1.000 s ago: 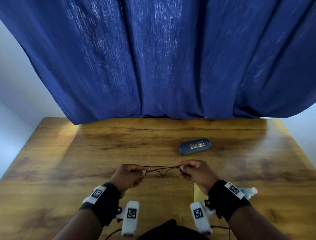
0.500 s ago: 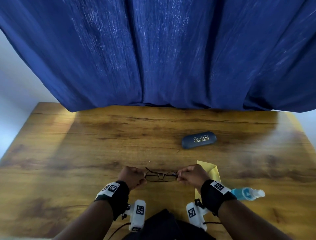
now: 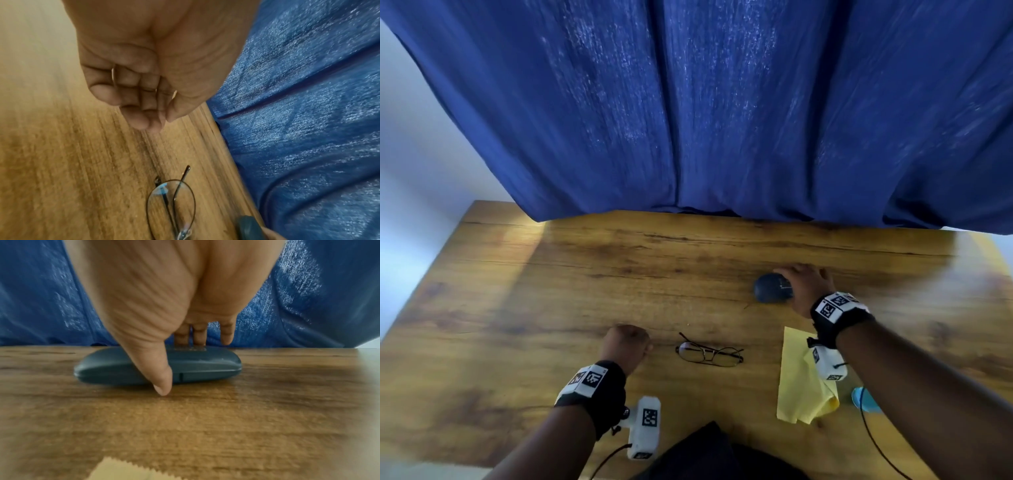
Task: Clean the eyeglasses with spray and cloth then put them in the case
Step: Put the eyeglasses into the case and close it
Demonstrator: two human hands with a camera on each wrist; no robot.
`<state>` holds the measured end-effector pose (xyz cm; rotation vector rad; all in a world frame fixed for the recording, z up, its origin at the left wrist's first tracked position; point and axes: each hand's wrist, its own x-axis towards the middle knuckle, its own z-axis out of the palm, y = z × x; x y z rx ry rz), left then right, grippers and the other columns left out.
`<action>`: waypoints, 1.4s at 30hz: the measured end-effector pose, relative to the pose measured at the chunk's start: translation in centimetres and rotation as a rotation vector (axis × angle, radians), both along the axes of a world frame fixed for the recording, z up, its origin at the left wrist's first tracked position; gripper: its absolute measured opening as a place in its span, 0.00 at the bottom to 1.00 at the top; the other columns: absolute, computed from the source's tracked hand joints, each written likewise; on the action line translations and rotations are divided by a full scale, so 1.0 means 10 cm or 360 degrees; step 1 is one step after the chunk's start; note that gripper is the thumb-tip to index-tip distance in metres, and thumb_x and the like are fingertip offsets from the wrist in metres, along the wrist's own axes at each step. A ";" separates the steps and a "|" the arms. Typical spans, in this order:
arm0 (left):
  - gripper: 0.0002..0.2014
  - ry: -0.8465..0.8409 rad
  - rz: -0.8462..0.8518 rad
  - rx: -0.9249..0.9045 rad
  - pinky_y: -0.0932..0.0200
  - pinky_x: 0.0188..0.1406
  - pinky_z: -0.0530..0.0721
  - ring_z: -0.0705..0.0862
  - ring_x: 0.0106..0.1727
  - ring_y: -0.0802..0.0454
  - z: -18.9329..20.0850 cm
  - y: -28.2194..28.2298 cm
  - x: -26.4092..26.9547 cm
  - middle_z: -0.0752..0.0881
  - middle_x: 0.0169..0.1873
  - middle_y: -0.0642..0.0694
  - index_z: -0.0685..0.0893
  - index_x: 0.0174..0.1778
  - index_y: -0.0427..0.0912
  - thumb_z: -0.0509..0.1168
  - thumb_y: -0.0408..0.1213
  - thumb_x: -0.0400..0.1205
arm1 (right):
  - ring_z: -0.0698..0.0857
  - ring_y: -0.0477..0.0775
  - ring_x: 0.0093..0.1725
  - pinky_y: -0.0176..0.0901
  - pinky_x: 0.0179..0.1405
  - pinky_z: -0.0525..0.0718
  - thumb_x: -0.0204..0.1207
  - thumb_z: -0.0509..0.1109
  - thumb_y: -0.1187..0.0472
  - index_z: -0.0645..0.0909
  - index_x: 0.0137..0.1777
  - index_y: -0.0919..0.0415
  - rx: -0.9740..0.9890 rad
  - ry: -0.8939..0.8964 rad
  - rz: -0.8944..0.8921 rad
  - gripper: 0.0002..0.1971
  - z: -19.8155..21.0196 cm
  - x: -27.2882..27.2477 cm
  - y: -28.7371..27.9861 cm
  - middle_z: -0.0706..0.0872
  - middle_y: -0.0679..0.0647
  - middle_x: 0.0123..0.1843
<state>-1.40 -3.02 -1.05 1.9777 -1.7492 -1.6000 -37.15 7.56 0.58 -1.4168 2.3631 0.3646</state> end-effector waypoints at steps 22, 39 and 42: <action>0.23 0.1299 0.0199 0.0146 0.52 0.54 0.86 0.93 0.47 0.57 1.07 -0.05 0.34 0.94 0.47 0.49 0.88 0.64 0.37 0.73 0.51 0.80 | 0.89 0.36 0.57 0.42 0.59 0.88 0.85 0.67 0.41 0.86 0.69 0.43 -0.0935 -0.1458 0.0078 0.18 1.10 2.14 -0.41 0.91 0.38 0.60; 0.49 0.1501 -0.0383 -0.0161 0.33 0.58 0.91 0.91 0.61 0.33 0.72 -0.35 0.77 0.86 0.58 0.29 0.64 0.81 0.67 0.72 0.14 0.77 | 0.88 0.37 0.57 0.30 0.55 0.84 0.88 0.64 0.49 0.89 0.65 0.53 -0.1214 -0.1002 0.0016 0.16 1.06 2.02 -0.70 0.92 0.43 0.58; 0.42 0.1347 -0.0525 -0.0344 0.30 0.62 0.90 0.88 0.67 0.36 0.70 -0.31 0.77 0.82 0.66 0.37 0.70 0.82 0.60 0.79 0.27 0.76 | 0.87 0.33 0.51 0.26 0.48 0.80 0.88 0.65 0.48 0.90 0.62 0.52 -0.0990 -0.1185 -0.0082 0.15 1.01 1.90 -0.77 0.92 0.41 0.53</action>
